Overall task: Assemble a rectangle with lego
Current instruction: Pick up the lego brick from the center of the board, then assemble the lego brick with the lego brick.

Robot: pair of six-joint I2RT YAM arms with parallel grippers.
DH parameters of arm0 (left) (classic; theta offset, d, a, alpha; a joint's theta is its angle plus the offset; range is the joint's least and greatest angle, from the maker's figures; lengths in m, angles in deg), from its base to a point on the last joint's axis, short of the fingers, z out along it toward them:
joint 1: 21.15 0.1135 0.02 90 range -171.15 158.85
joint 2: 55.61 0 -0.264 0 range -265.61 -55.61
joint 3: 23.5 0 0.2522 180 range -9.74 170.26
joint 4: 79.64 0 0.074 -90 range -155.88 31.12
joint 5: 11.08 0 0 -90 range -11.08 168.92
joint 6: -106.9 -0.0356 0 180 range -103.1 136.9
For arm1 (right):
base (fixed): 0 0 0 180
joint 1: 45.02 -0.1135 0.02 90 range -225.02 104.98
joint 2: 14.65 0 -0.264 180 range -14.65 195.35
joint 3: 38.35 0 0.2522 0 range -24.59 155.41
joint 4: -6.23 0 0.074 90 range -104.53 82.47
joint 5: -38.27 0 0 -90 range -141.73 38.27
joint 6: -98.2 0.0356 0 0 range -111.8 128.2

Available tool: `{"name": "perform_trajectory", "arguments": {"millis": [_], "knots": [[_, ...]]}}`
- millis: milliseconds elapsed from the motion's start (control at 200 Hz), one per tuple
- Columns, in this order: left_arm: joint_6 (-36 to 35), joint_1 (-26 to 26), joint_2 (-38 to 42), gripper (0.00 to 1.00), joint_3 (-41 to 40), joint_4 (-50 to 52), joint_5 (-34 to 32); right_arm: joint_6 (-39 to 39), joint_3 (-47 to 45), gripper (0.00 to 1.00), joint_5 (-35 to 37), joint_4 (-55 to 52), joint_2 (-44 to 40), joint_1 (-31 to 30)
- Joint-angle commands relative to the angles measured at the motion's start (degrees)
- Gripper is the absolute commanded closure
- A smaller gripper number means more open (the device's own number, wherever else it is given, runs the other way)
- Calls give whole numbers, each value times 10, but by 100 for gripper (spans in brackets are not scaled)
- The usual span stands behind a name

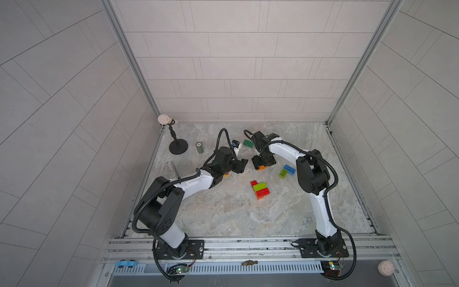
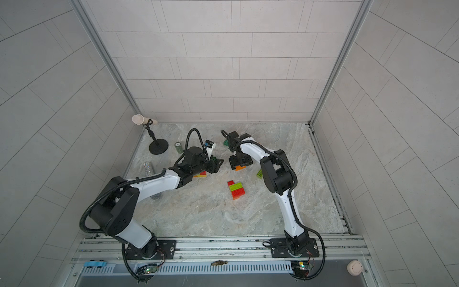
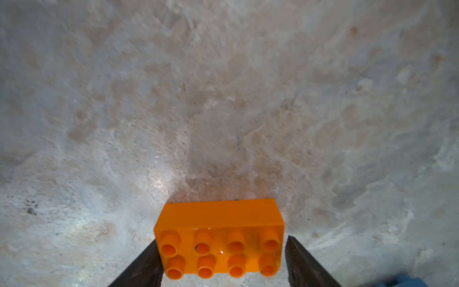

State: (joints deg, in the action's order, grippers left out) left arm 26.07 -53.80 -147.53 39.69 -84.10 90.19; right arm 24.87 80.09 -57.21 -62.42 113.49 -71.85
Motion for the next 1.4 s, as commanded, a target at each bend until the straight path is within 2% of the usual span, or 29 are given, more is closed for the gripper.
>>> {"name": "perform_trajectory", "arguments": {"millis": [0, 515, 816, 1051, 1396], "knots": [[2, -2, 0, 26, 4, -11, 11, -9, 15, 25, 13, -21, -6, -1], [6, -1, 9, 27, 7, 5, 7, -2, 21, 37, 15, -33, -11, -5], [10, -7, 67, 28, -18, 55, -7, 14, -61, 40, -16, -20, -95, -14], [27, -14, 80, 28, -45, 60, -14, 43, -113, 41, -39, -3, -149, -43], [39, -22, 68, 28, -61, 45, -13, 63, -137, 42, -20, 6, -158, -92]]}}
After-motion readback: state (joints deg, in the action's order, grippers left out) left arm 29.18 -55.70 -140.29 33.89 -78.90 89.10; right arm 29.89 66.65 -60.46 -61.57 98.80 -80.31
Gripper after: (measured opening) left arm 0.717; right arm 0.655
